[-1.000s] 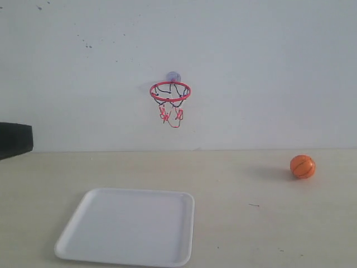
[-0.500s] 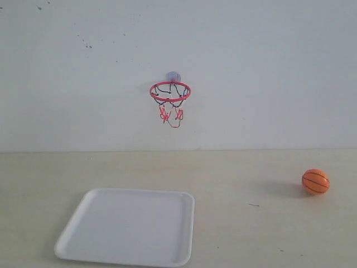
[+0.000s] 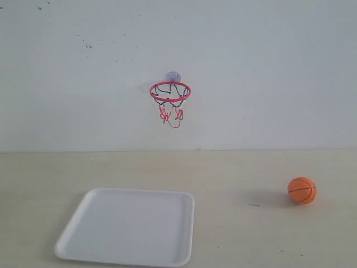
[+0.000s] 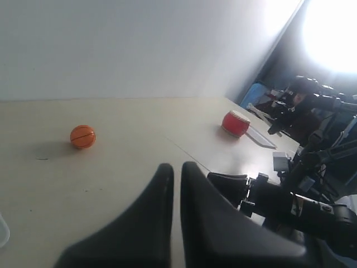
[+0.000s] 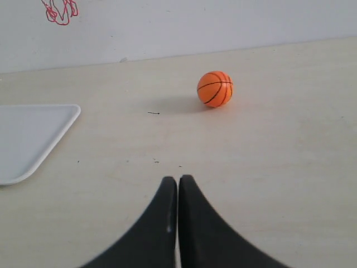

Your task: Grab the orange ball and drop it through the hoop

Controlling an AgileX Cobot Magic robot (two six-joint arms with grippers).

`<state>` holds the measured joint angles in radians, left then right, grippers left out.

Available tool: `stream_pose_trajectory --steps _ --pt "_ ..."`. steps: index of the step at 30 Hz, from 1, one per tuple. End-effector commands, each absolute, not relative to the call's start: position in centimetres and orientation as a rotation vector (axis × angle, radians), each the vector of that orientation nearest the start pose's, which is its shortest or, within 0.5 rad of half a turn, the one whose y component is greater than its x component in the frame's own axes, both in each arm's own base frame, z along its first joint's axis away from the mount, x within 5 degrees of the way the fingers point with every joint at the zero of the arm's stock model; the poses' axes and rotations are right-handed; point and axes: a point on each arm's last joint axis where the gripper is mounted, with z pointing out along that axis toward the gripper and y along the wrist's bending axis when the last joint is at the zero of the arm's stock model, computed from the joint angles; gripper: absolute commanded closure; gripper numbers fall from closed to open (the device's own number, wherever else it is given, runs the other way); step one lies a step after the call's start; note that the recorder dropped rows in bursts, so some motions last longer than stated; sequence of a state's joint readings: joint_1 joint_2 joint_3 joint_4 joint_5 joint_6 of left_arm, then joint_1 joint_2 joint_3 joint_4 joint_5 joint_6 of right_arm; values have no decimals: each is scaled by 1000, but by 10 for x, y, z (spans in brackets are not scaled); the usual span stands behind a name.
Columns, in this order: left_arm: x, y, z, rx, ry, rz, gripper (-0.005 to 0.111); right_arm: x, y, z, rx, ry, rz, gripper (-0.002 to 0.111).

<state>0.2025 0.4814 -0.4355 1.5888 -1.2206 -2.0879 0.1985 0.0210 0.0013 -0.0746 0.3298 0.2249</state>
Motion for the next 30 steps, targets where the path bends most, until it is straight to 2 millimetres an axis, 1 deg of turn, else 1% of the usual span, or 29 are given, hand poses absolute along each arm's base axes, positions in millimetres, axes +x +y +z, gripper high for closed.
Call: stream_pose_trajectory --steps 1,4,8,11,15,17,20,23,24,27,30 --pt "54 -76 322 521 1576 -1095 103 54 8 183 -29 1826 219 108" --pt "48 -71 326 437 1513 -935 103 54 8 183 -29 1826 219 108" --pt "38 -58 334 266 1383 -713 103 54 8 183 -29 1826 219 108" --pt "27 -52 339 195 1298 -618 103 54 8 183 -29 1826 219 108" --pt "20 -49 337 182 1257 -568 103 54 8 183 -29 1826 219 108" --pt "19 -46 328 199 1253 -547 103 54 8 183 -29 1826 219 108" --pt "25 -40 308 173 1280 -517 103 54 8 183 -29 1826 219 108" --pt "38 -30 284 62 1341 -472 103 54 8 183 -29 1826 219 108" --pt "41 -26 278 0 1350 -463 103 54 8 183 -29 1826 219 108" --pt "47 -14 268 -176 1352 -455 103 54 8 183 -29 1826 219 108" --pt "49 -7 264 -304 1337 -470 103 54 8 183 -29 1826 219 108"
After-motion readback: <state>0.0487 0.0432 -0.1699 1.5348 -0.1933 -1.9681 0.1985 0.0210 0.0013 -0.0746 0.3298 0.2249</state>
